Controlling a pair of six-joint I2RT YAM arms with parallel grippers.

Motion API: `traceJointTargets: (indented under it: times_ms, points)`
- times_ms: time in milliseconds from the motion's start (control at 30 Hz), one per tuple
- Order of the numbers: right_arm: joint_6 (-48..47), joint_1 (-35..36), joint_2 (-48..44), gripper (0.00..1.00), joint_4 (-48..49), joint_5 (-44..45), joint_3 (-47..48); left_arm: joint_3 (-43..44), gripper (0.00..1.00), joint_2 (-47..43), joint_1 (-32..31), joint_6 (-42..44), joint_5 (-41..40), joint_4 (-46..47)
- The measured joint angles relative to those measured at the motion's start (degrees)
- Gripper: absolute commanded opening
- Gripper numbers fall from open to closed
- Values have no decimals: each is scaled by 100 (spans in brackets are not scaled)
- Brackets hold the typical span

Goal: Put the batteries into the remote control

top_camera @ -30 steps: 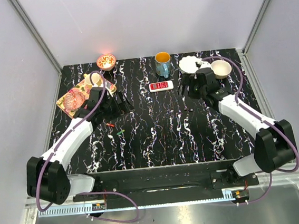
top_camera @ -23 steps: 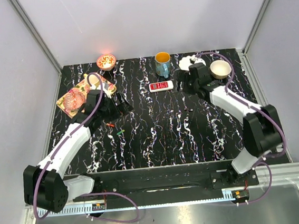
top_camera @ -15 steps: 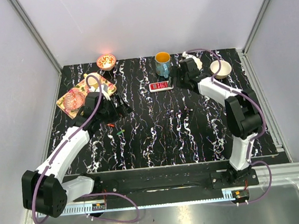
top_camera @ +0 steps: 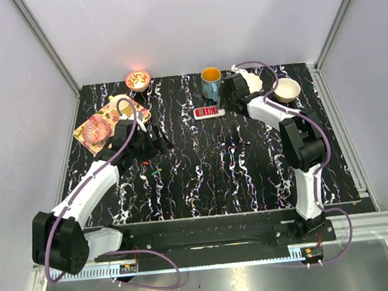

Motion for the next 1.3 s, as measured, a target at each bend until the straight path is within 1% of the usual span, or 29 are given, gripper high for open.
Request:
traceJointTargets:
  times_ms: [67, 100, 233, 400, 533, 633, 733, 933, 1100, 1300]
  points:
    - [105, 0, 37, 46, -31, 144, 72, 0, 92, 87, 0, -2, 22, -2]
    - [168, 0, 94, 36, -66, 229, 164, 0, 92, 107, 0, -2, 35, -2]
    - [472, -48, 343, 30, -260, 411, 511, 2, 92, 122, 0, -2, 63, 2]
    - [879, -238, 570, 19, -553, 396, 732, 2, 92, 122, 0, -4, 85, 0]
    - [1084, -426, 907, 16, -710, 343, 1106, 2, 92, 129, 0, -4, 105, 0]
    - [1158, -522, 1187, 9, -817, 212, 1458, 2, 92, 164, 0, -4, 118, 2]
    - [1217, -538, 1440, 6, -859, 33, 1759, 2, 91, 205, 0, -7, 120, 7]
    - [1266, -527, 1757, 0, -988, -337, 2026, 2, 91, 232, 0, -24, 125, 7]
    - [1268, -527, 2041, 0, -1128, -544, 2317, 2, 91, 247, 0, -26, 144, 9]
    - [1268, -487, 2070, 0, -1187, -734, 2330, 2, 91, 315, 0, -68, 186, 15]
